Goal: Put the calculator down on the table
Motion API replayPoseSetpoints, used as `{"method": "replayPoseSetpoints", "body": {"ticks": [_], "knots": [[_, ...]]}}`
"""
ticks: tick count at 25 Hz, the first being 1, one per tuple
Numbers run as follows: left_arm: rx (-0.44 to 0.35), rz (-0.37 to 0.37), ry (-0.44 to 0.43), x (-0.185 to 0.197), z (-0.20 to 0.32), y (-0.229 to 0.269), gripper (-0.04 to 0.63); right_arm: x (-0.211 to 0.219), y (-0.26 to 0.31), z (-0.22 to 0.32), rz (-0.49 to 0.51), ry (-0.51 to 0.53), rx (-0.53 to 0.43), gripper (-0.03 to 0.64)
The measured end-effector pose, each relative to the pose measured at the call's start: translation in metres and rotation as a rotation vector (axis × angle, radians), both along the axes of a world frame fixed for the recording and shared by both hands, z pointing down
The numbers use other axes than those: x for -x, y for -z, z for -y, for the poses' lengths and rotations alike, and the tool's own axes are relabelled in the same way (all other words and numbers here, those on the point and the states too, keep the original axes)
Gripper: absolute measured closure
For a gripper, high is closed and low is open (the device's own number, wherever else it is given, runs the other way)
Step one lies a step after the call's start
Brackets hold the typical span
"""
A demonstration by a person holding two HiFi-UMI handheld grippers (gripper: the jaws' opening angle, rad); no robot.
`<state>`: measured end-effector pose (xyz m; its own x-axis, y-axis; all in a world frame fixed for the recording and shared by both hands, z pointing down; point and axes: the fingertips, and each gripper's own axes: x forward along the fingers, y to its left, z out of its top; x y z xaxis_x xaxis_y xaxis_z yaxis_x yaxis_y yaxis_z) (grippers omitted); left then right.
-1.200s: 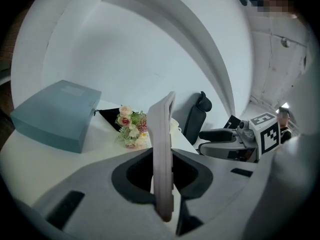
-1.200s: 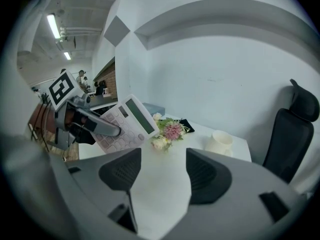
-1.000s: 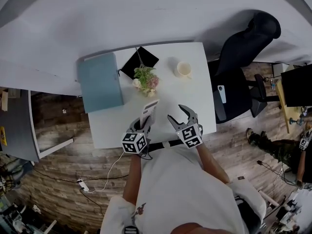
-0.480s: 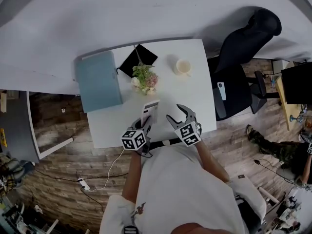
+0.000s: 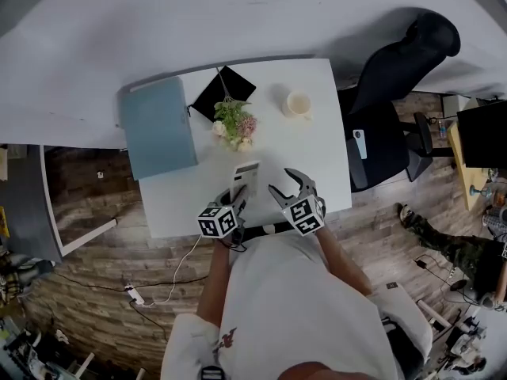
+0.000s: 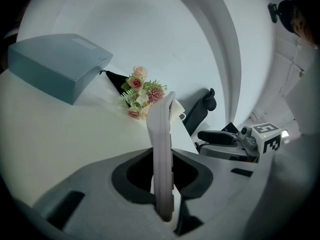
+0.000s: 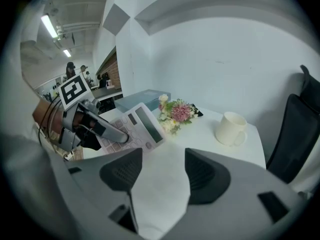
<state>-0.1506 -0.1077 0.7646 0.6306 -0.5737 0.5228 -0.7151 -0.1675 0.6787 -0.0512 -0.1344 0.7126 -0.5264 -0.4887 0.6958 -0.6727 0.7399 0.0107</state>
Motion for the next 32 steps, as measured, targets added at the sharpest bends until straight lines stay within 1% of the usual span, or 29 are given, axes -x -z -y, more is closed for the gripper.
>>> {"method": "replayPoseSetpoints", "body": {"ticks": [5,14,20,23,32], "knots": [[0.024,-0.037,0.008,-0.001,-0.001,-0.006,0.525,0.000,-0.003,0.000,-0.005,0.001,0.005,0.348],[0.057,-0.052,0.011,-0.003,-0.005,-0.017,0.525,0.000,-0.009,-0.005,-0.014,0.005,0.016,0.348],[0.079,-0.082,0.017,-0.005,-0.008,-0.022,0.522,0.000,-0.009,-0.007,-0.014,0.010,0.014,0.350],[0.076,-0.062,0.019,-0.003,-0.008,-0.026,0.515,0.000,-0.010,-0.008,-0.015,0.013,0.015,0.350],[0.044,0.052,-0.006,0.002,-0.005,-0.030,0.480,0.003,-0.009,-0.009,-0.018,0.020,0.011,0.350]]}}
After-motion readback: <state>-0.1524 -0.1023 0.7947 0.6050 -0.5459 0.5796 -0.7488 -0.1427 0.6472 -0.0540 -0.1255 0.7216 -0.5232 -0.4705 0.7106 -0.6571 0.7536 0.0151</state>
